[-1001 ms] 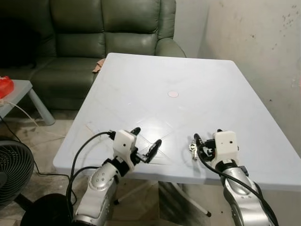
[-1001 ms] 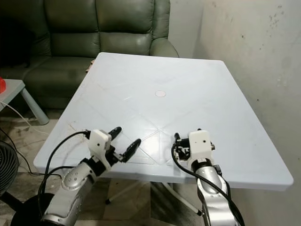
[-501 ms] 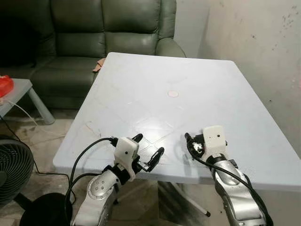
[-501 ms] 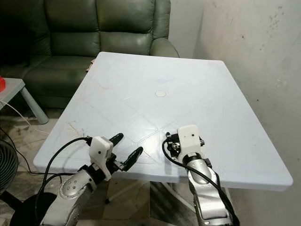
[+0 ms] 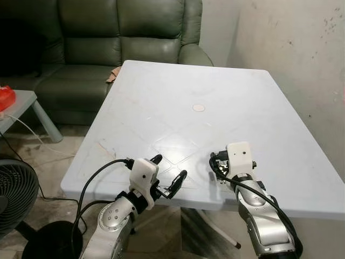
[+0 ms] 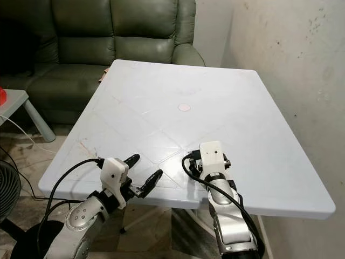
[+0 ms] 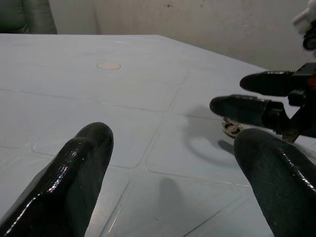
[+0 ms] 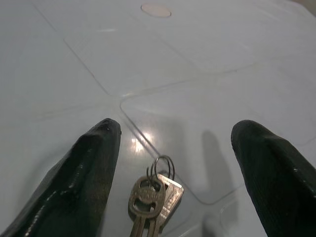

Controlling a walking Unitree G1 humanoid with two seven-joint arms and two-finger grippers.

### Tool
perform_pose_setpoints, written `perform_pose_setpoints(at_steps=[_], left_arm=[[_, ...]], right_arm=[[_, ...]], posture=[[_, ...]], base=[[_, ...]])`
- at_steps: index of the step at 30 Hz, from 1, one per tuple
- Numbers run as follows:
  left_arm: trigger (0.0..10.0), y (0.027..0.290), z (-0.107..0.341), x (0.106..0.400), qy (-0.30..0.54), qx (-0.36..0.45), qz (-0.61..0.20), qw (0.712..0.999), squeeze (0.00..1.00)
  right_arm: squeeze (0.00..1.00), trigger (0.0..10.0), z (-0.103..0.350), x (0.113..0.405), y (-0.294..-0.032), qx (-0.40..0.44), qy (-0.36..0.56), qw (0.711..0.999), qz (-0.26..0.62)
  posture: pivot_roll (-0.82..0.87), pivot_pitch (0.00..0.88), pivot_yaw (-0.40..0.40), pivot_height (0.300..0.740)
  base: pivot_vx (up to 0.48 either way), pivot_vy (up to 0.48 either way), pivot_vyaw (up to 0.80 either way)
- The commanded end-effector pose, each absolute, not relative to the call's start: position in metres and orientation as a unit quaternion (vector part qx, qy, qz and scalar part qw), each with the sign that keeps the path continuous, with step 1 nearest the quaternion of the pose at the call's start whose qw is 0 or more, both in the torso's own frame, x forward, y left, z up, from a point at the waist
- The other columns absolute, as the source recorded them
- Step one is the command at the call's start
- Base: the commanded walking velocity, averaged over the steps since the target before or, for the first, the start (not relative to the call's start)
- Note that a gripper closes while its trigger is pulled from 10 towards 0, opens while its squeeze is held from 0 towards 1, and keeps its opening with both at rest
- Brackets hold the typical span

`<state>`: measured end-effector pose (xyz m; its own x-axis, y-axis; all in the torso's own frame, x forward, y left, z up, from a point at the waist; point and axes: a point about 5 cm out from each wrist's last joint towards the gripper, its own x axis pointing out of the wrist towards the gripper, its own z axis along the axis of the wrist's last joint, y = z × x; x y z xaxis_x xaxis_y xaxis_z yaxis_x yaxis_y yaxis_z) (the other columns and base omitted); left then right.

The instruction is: Hang keys on a hook

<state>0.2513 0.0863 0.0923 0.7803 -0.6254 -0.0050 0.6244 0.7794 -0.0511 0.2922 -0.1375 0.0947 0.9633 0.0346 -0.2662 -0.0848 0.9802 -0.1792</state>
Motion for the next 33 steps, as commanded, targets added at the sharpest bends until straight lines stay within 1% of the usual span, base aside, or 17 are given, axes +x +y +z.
perform_pose_setpoints(at_steps=[1,4,5,6,7,8,11,12,13,14,15,16,17,33], left_arm=[[10.0,0.085,0.095,0.25,0.008,-0.017,-0.335,0.942,0.0],[10.0,0.085,0.096,0.249,0.01,-0.016,-0.334,0.942,0.0],[10.0,0.085,0.096,0.249,0.01,-0.016,-0.333,0.943,0.0],[10.0,0.085,0.096,0.249,0.01,-0.016,-0.333,0.943,0.0],[10.0,0.086,0.096,0.249,0.011,-0.016,-0.333,0.943,0.0],[10.0,0.086,0.096,0.248,0.011,-0.016,-0.333,0.943,0.0],[10.0,0.086,0.095,0.248,0.012,-0.016,-0.333,0.943,0.0],[10.0,0.086,0.095,0.248,0.012,-0.016,-0.333,0.943,0.0],[10.0,0.086,0.095,0.248,0.013,-0.016,-0.333,0.943,0.0],[10.0,0.086,0.096,0.247,0.012,-0.016,-0.333,0.943,0.0],[10.0,0.086,0.096,0.247,0.012,-0.016,-0.333,0.943,0.0],[10.0,0.086,0.096,0.247,0.013,-0.016,-0.333,0.943,0.0],[10.0,0.085,0.096,0.247,0.013,-0.017,-0.333,0.943,0.0],[10.0,0.084,0.096,0.245,0.015,-0.019,-0.334,0.942,0.0]], right_arm=[[0.0,9.8,0.097,0.296,-0.137,-0.095,0.126,0.987,0.025],[0.0,9.5,0.093,0.296,-0.137,-0.093,0.135,0.986,0.026],[0.0,8.7,0.092,0.296,-0.137,-0.095,0.136,0.986,0.026],[0.0,8.7,0.091,0.296,-0.136,-0.096,0.137,0.986,0.026],[0.0,8.3,0.09,0.296,-0.136,-0.096,0.138,0.985,0.025],[0.0,6.6,0.089,0.296,-0.136,-0.096,0.14,0.985,0.024],[0.0,5.7,0.086,0.296,-0.137,-0.095,0.147,0.984,0.019],[0.0,4.9,0.085,0.296,-0.137,-0.094,0.149,0.984,0.018],[0.0,4.9,0.084,0.296,-0.137,-0.093,0.151,0.984,0.018],[0.0,3.6,0.083,0.295,-0.137,-0.096,0.153,0.983,0.016],[0.0,3.6,0.083,0.295,-0.137,-0.096,0.153,0.983,0.016],[0.0,2.1,0.081,0.294,-0.137,-0.097,0.156,0.983,0.016],[0.0,0.0,0.081,0.294,-0.137,-0.101,0.154,0.983,0.015],[0.0,0.0,0.078,0.292,-0.137,-0.1,0.16,0.982,0.014]], posture=[[0.02,0.0,-0.046,0.732],[0.03,0.0,-0.046,0.732],[0.03,0.0,-0.046,0.732],[0.03,0.0,-0.046,0.732],[0.03,0.0,-0.045,0.732],[0.03,0.0,-0.045,0.732],[0.03,0.0,-0.045,0.732],[0.03,0.0,-0.045,0.732],[0.03,0.0,-0.045,0.732],[0.03,0.0,-0.044,0.732],[0.03,0.0,-0.044,0.732],[0.03,0.0,-0.044,0.732],[0.03,0.0,-0.044,0.732],[0.03,0.0,-0.046,0.732]], base=[[0.0,0.0,0.0],[0.0,0.0,0.0],[0.0,0.0,0.0],[0.0,0.0,0.0],[0.0,0.0,0.0],[0.0,0.0,0.0],[0.0,0.0,0.0],[0.0,0.0,0.0],[0.0,0.0,0.0],[0.0,0.0,0.0],[0.0,0.0,0.0],[0.0,0.0,0.0],[0.0,0.0,0.0],[0.0,0.0,0.0]])
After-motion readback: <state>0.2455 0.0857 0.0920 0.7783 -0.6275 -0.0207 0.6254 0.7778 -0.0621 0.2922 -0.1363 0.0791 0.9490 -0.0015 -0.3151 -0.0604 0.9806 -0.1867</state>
